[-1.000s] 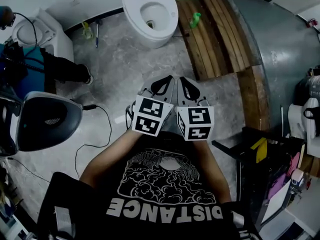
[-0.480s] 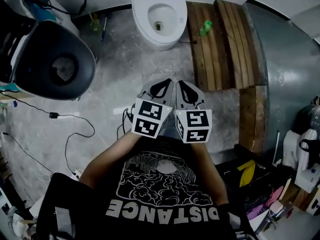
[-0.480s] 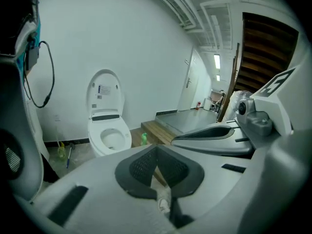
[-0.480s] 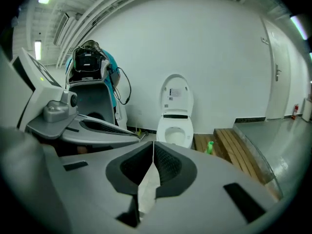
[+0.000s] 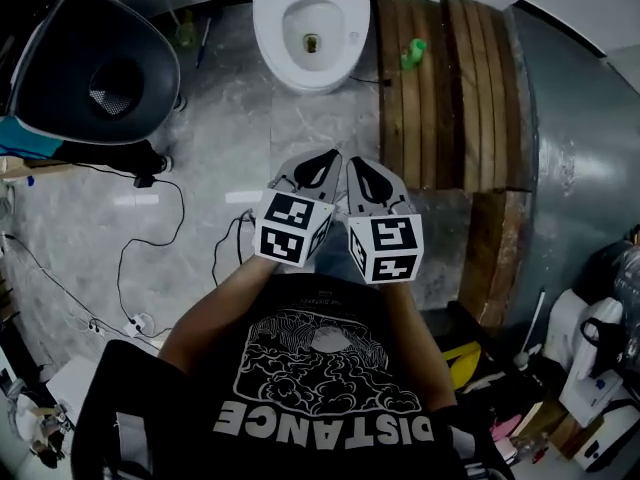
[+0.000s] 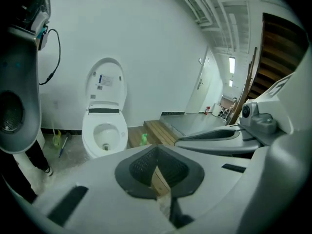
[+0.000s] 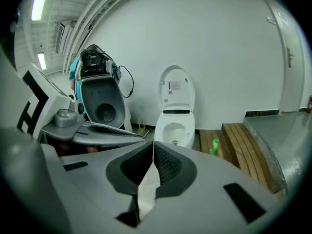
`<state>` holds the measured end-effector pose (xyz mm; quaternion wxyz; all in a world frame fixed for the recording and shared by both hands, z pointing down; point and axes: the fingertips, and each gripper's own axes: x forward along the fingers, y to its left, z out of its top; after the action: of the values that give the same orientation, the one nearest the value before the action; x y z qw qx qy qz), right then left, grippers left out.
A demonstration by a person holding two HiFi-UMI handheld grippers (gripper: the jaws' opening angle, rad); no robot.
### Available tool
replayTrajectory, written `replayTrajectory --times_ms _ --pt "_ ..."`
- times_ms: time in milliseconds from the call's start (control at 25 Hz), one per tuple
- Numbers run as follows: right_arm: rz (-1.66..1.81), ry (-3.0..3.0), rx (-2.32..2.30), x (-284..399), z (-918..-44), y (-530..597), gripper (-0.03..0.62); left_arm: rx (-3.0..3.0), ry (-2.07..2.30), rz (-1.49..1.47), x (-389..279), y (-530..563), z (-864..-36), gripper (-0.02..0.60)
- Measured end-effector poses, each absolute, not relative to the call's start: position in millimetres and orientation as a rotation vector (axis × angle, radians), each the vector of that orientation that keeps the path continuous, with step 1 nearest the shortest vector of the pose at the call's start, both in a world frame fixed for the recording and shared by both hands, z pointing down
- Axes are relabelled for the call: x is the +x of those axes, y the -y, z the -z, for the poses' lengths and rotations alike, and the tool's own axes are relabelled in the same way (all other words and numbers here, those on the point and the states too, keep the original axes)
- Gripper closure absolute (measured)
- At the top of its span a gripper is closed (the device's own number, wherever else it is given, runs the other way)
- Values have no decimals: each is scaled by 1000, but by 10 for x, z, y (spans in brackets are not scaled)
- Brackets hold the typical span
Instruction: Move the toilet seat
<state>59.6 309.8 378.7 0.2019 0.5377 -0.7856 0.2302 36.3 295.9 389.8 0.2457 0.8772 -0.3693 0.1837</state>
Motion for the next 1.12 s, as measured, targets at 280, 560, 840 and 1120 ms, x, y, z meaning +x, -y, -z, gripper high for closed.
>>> replayTrajectory --times_ms 280,560,840,1120 --pt "-726 2266 1392 930 -3971 -2735 574 2292 1125 -502 599 -2607 -4113 569" --pt "-843 2311 1331 926 -4277 -2465 572 2142 1194 -463 447 -2404 -4412 568" --pt "-1057 2369 1294 744 -4615 -2172 574 2021 1177 -289 270 -2122 -4750 568" --pt "-1180 2415 1307 663 -5090 -1745 572 1958 1112 -190 184 -1686 -5319 568"
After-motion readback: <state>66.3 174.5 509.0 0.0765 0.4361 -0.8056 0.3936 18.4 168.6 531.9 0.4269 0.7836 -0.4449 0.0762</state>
